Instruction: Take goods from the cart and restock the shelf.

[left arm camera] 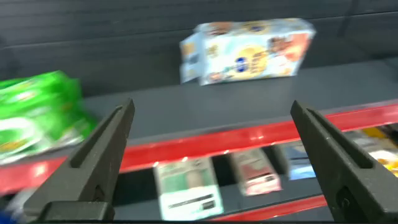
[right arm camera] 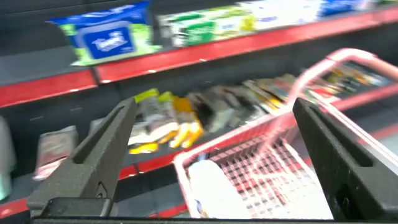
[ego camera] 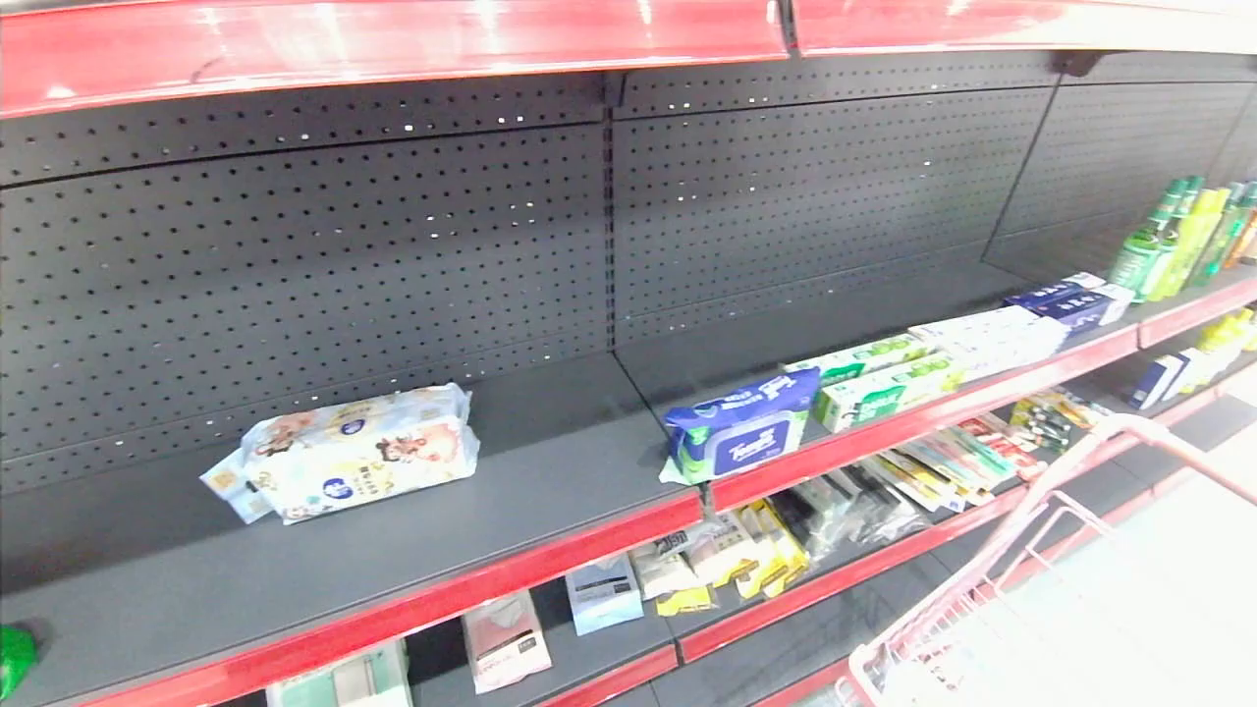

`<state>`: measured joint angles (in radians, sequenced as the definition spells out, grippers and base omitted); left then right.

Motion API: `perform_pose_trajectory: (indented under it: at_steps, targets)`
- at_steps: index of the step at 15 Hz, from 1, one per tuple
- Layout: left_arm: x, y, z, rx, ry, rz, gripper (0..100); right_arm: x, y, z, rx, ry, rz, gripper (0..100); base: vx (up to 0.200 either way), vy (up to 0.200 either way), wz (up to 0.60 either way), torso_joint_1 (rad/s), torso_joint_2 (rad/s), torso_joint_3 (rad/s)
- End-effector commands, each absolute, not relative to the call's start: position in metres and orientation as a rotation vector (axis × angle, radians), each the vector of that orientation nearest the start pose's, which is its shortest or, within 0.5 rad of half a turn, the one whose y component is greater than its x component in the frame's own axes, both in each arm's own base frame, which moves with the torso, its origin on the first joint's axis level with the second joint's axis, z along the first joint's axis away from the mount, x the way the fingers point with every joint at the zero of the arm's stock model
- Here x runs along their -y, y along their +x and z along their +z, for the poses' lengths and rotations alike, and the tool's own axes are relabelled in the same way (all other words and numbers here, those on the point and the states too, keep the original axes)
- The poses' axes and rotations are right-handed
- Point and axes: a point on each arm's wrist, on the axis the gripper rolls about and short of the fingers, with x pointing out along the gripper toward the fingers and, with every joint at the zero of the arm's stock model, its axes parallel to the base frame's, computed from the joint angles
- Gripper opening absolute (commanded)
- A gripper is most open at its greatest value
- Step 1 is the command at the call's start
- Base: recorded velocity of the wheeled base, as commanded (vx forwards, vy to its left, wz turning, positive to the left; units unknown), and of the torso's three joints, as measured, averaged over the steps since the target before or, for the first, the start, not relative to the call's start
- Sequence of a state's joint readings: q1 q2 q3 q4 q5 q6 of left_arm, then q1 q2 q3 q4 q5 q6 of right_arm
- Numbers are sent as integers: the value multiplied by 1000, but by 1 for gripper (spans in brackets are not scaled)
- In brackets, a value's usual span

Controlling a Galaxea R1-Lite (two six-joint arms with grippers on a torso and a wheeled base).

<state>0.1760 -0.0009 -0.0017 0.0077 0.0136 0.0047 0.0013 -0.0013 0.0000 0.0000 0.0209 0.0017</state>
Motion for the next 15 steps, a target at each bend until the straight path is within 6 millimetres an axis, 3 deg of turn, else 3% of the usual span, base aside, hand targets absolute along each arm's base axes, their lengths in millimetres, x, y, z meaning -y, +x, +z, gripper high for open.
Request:
perform_pose_trajectory:
  at_steps: [1,7,13,15]
  targets:
    - [4,-23,75,-7,4,190,100,0,-23,75,-2,2,23,100,0,0,-600,-2,2,2]
    - [4,-23,75,-7,4,190,100,0,-23,75,-2,2,23,100,0,0,-600,2,1,2]
    - [4,-23,75,-7,4,190,100,0,-22,76,-9,6,20,100,0,0,0,0,0,0]
    - [4,-23,75,-7,4,190,100,1,-22,77,-2,70,-72,100,0,0,0,0,0,0]
